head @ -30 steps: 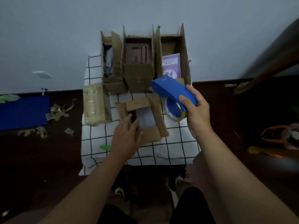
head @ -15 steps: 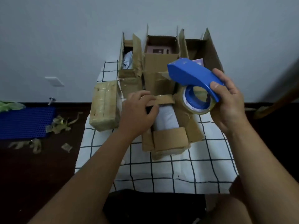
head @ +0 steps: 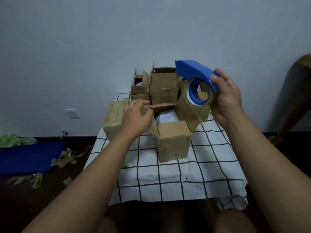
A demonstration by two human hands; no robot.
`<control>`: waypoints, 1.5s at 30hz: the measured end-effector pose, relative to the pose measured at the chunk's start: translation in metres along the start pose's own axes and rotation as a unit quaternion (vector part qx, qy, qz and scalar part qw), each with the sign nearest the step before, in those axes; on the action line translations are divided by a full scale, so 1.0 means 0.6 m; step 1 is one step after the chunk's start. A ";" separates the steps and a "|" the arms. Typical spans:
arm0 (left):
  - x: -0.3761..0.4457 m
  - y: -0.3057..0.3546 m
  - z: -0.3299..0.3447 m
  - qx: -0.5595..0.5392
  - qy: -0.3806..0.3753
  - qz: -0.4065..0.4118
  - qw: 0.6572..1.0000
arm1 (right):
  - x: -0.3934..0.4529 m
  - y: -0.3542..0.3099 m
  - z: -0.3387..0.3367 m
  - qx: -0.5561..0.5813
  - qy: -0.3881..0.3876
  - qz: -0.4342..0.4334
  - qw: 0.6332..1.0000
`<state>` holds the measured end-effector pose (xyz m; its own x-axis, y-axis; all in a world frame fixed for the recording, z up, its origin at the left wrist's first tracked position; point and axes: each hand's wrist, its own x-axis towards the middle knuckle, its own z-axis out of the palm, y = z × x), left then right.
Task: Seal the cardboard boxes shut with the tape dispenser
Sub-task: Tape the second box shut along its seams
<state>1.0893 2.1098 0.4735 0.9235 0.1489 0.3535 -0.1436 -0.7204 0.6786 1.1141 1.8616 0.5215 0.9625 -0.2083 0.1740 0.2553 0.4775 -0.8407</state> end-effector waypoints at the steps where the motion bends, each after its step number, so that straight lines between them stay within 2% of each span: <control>1: -0.015 0.006 -0.007 0.007 -0.012 -0.009 1.000 | -0.016 -0.015 -0.003 -0.005 0.003 -0.003 1.000; 6: -0.098 0.027 -0.037 0.000 -0.030 -0.037 0.999 | -0.082 -0.072 -0.019 -0.019 0.008 -0.013 1.000; 10: -0.133 0.026 -0.052 0.020 -0.033 -0.023 0.999 | -0.101 -0.079 -0.027 -0.025 0.017 -0.027 0.999; 19: -0.054 0.014 0.005 -0.045 -0.070 -0.019 0.996 | -0.014 0.000 -0.050 0.008 0.052 0.008 0.999; 23: -0.043 0.015 0.031 -0.031 -0.081 0.001 0.996 | 0.001 0.043 -0.047 0.029 0.037 0.034 0.998; 29: -0.037 0.017 0.054 -0.058 -0.026 0.001 0.998 | -0.003 0.055 -0.032 0.052 0.013 0.049 0.997; 32: -0.014 0.015 0.056 -0.068 -0.062 -0.022 0.995 | -0.001 0.058 -0.031 0.057 0.008 0.058 0.997; 34: 0.003 0.015 0.049 -0.027 -0.086 -0.032 0.995 | 0.004 0.060 -0.034 0.064 0.017 0.068 0.995; 36: 0.023 0.018 0.039 0.094 -0.126 -0.019 0.987 | 0.011 0.063 -0.039 0.081 0.025 0.079 0.993; 38: 0.043 0.027 0.031 0.232 -0.192 0.013 0.954 | 0.018 0.065 -0.042 0.101 0.031 0.084 0.991; 40: 0.059 0.039 0.033 0.313 -0.262 0.030 0.913 | 0.025 0.066 -0.045 0.111 0.031 0.082 0.990; 42: 0.071 0.046 0.041 0.355 -0.309 0.035 0.882 | 0.031 0.066 -0.049 0.111 0.030 0.077 0.990; 45: 0.081 0.044 0.053 0.385 -0.329 0.042 0.861 | 0.037 0.067 -0.054 0.109 0.024 0.069 0.991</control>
<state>1.1418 2.0767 0.4879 0.9593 -0.1604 -0.2324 -0.1761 -0.9832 -0.0485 1.1426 1.8486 0.4747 0.9855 -0.1661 0.0356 0.1401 0.6765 -0.7230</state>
